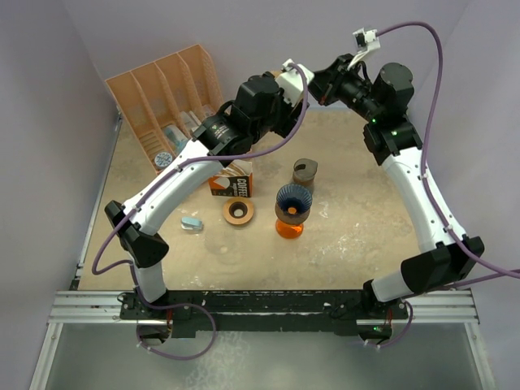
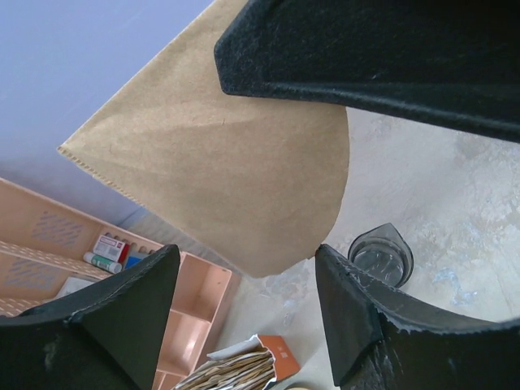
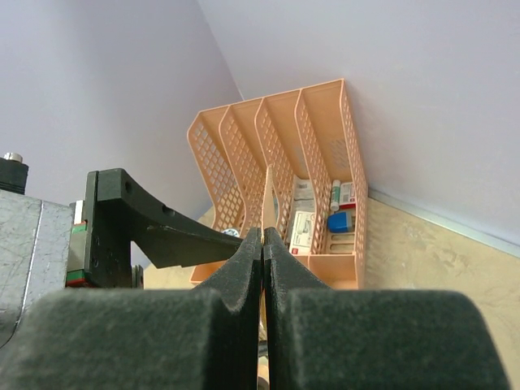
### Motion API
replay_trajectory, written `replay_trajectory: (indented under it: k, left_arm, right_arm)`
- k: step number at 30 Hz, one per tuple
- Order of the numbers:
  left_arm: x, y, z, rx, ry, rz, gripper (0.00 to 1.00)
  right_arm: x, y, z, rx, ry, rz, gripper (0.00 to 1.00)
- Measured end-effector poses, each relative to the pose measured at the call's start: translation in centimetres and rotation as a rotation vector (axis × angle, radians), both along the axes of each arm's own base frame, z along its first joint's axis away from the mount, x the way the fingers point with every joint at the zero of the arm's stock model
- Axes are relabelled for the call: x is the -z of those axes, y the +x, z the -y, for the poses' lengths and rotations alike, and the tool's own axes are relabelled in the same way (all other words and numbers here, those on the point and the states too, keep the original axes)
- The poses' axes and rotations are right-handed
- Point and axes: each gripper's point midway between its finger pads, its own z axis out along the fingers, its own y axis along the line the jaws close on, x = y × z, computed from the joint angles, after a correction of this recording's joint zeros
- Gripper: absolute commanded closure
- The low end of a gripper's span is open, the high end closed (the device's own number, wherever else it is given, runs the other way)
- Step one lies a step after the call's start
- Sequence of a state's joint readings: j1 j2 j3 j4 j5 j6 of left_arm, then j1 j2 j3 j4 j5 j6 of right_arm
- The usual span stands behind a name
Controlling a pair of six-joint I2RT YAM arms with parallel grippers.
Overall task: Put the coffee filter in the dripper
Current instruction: Pick up the coffee filter from the coffee filter holder.
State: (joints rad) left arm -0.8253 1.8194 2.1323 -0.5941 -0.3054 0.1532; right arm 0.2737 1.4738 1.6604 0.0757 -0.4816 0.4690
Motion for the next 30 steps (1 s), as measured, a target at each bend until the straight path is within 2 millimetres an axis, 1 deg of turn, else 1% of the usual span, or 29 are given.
replay_trajectory:
  k: [8,16,23,30]
  left_arm:
    - [0.0,0.1,0.0,0.003,0.012,0.008,0.35]
    - [0.0,0.2,-0.2,-0.009,0.015,0.011,0.40]
    - [-0.1,0.2,-0.3,-0.011,0.016,0.012,0.45]
    - [-0.2,0.2,-0.3,-0.010,0.019,0.018,0.55]
  right_arm:
    - [-0.1,-0.1,0.0,-0.005,0.002,0.007,1.00]
    - [0.8,0.0,-0.1,-0.007,-0.003,-0.008,1.00]
    - [0.7,-0.1,-0.1,-0.007,-0.002,-0.004,1.00]
    - [0.6,-0.3,0.0,-0.007,0.001,0.003,1.00]
